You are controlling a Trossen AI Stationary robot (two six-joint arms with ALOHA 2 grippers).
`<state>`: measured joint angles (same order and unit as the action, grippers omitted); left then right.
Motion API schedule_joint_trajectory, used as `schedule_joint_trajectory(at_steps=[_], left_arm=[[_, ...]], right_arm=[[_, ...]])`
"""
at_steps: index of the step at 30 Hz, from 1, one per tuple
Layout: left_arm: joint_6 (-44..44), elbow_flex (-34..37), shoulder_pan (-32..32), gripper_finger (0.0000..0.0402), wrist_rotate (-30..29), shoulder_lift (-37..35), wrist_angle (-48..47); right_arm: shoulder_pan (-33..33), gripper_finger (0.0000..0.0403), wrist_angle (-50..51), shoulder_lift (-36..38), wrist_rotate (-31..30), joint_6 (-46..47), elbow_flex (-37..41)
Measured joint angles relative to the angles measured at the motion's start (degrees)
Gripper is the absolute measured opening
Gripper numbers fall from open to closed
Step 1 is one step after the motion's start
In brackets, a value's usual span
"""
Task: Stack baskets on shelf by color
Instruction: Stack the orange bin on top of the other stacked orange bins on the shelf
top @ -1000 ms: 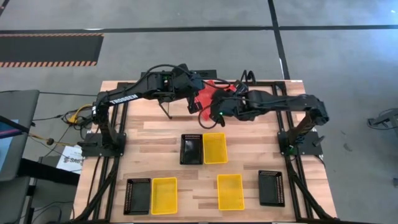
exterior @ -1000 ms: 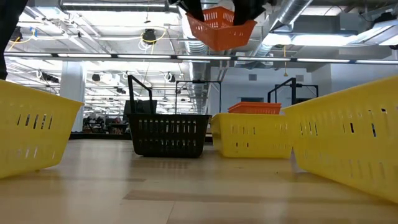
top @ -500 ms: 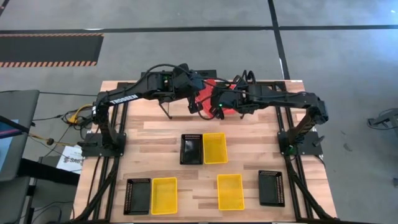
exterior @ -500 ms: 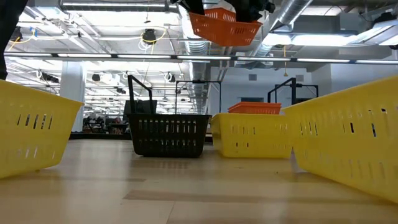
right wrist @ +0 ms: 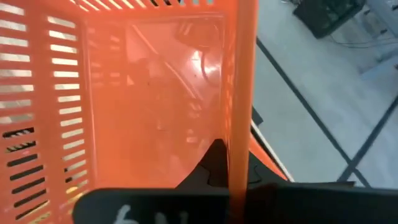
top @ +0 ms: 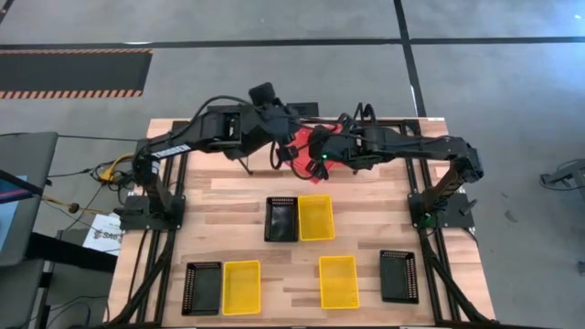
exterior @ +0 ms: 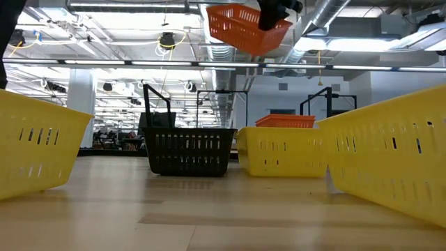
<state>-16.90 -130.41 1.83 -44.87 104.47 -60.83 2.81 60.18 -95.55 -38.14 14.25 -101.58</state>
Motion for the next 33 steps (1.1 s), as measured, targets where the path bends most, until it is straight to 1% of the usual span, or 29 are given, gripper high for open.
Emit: schedule_joint_trajectory(at_steps=[2,4,6,8,10,11,13,14,16,21,23,26,28,30,33], left_arm=[[1.9,-2.1,-1.2,0.0196,-5.7,0.1,-4.4],[5.7,-4.5,-2.2,0.0200,-11.6,0.1,-11.0],[10.5,-4.1,-3.1,0.0200,-16.9,-1.1,-17.0],[17.9,-3.2,-4.0,0.0201,-18.8,-2.9,-24.6],[27.7,-3.1,-4.7,0.0201,-17.7,-4.7,-29.8],[30.5,-2.4,-4.9,0.0201,-16.3,-5.8,-28.7],[32.5,-1.3,-5.5,0.0201,-9.2,-8.6,-28.5],[34.0,-1.5,-5.7,0.0201,-7.7,-9.3,-28.1],[38.0,-1.1,-5.9,0.0201,-6.6,-11.1,-29.4],[41.0,2.7,-6.4,0.0201,-5.8,-15.1,-29.1],[41.8,5.2,-6.4,0.0201,-4.3,-16.5,-29.1],[43.0,9.8,-6.4,0.0201,-3.3,-18.1,-29.1],[43.2,13.2,-6.4,0.0201,-3.2,-19.1,-29.2],[43.9,16.6,-6.4,0.0201,-3.5,-20.1,-29.1],[45.2,21.0,-6.4,0.0201,-4.1,-21.0,-29.2]], right_arm=[[0.7,0.0001,1.9,0.0,-0.1,0.0,0.0],[1.8,0.0001,4.5,0.0,-0.4,1.1,0.0],[3.3,0.0001,7.6,0.0,-0.5,2.4,0.0],[5.4,0.0001,10.3,0.0,-0.6,3.6,0.0],[7.7,0.0001,12.1,0.0,-0.6,5.0,0.0],[8.9,0.0001,12.5,0.0,-0.6,5.4,0.0],[11.3,0.0001,12.0,0.6,0.2,6.1,0.0],[12.4,0.0001,11.4,0.9,1.0,6.3,0.0],[14.6,0.0001,9.2,1.7,3.0,6.7,0.0],[20.0,0.0000,2.7,4.5,7.7,6.7,0.4],[21.6,0.0000,-1.1,6.5,10.2,6.5,1.8],[24.1,0.0000,-5.7,9.5,13.9,7.0,5.7],[25.3,0.0000,-9.9,11.9,16.3,8.2,9.8],[26.4,0.0000,-13.6,14.8,19.0,9.9,15.0],[26.6,0.0000,-22.1,18.8,23.6,13.3,24.5]])
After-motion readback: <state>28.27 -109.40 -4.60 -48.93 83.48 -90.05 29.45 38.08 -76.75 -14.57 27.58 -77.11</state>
